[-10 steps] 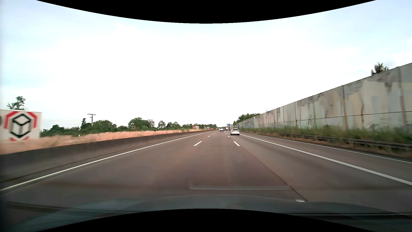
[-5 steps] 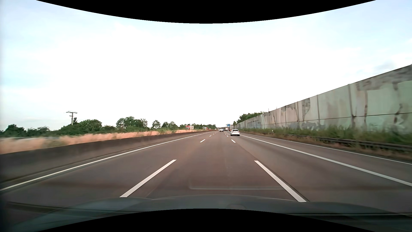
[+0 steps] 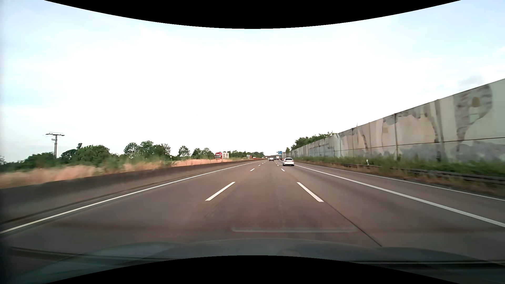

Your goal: Follow the waypoints while adhering to traffic rules and regulations

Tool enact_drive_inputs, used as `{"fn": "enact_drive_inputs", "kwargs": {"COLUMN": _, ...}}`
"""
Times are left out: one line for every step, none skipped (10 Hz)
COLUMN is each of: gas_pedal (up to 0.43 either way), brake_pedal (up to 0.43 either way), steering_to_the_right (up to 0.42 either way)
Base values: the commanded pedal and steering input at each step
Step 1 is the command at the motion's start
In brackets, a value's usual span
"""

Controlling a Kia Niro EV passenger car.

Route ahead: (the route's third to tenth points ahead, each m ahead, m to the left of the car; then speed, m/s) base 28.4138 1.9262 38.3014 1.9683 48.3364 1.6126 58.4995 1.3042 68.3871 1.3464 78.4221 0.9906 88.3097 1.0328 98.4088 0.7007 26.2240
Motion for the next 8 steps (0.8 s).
{"fn": "enact_drive_inputs", "kwargs": {"gas_pedal": 0.189, "brake_pedal": 0.000, "steering_to_the_right": -0.002}}
{"fn": "enact_drive_inputs", "kwargs": {"gas_pedal": 0.189, "brake_pedal": 0.000, "steering_to_the_right": -0.002}}
{"fn": "enact_drive_inputs", "kwargs": {"gas_pedal": 0.189, "brake_pedal": 0.000, "steering_to_the_right": -0.002}}
{"fn": "enact_drive_inputs", "kwargs": {"gas_pedal": 0.189, "brake_pedal": 0.000, "steering_to_the_right": -0.002}}
{"fn": "enact_drive_inputs", "kwargs": {"gas_pedal": 0.189, "brake_pedal": 0.000, "steering_to_the_right": -0.002}}
{"fn": "enact_drive_inputs", "kwargs": {"gas_pedal": 0.189, "brake_pedal": 0.000, "steering_to_the_right": -0.002}}
{"fn": "enact_drive_inputs", "kwargs": {"gas_pedal": 0.189, "brake_pedal": 0.000, "steering_to_the_right": -0.001}}
{"fn": "enact_drive_inputs", "kwargs": {"gas_pedal": 0.189, "brake_pedal": 0.000, "steering_to_the_right": -0.002}}
